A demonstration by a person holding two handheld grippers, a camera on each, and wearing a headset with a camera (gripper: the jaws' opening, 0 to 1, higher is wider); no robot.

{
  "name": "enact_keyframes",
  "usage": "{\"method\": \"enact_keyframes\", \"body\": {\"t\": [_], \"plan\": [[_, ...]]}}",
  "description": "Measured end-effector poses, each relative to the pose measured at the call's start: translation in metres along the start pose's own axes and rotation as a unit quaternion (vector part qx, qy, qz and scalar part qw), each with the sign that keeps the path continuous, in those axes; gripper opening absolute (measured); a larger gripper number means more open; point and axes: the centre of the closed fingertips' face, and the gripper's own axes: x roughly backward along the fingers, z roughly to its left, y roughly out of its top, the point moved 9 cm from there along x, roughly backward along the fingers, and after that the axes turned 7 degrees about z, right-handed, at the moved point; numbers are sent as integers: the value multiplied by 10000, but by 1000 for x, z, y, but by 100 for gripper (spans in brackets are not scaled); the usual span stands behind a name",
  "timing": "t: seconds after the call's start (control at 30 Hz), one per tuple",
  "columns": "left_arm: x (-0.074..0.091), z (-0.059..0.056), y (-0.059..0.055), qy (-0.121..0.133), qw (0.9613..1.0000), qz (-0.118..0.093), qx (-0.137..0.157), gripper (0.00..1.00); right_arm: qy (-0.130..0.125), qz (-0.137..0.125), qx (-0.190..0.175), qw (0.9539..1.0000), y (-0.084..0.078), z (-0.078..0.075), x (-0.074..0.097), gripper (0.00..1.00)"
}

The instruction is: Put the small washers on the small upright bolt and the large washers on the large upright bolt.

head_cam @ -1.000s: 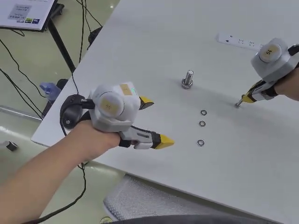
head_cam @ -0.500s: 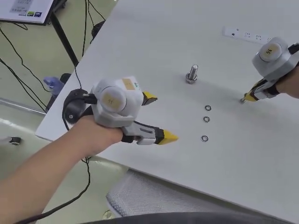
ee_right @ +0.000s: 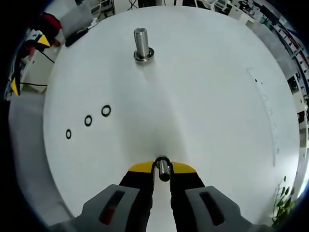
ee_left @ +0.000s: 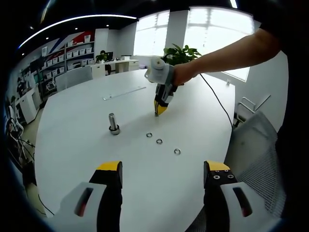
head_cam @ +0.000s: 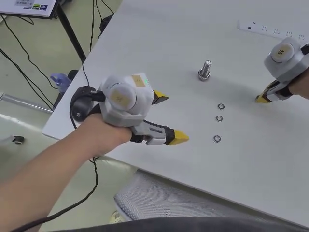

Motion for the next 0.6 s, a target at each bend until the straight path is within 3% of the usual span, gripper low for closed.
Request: {"method": "enact_keyframes", "body": {"t": [0.6], "plan": [[1,-2,-1,-5,10000,19,11,67,-50,26,108,9999,1,2,-1,13]]}}
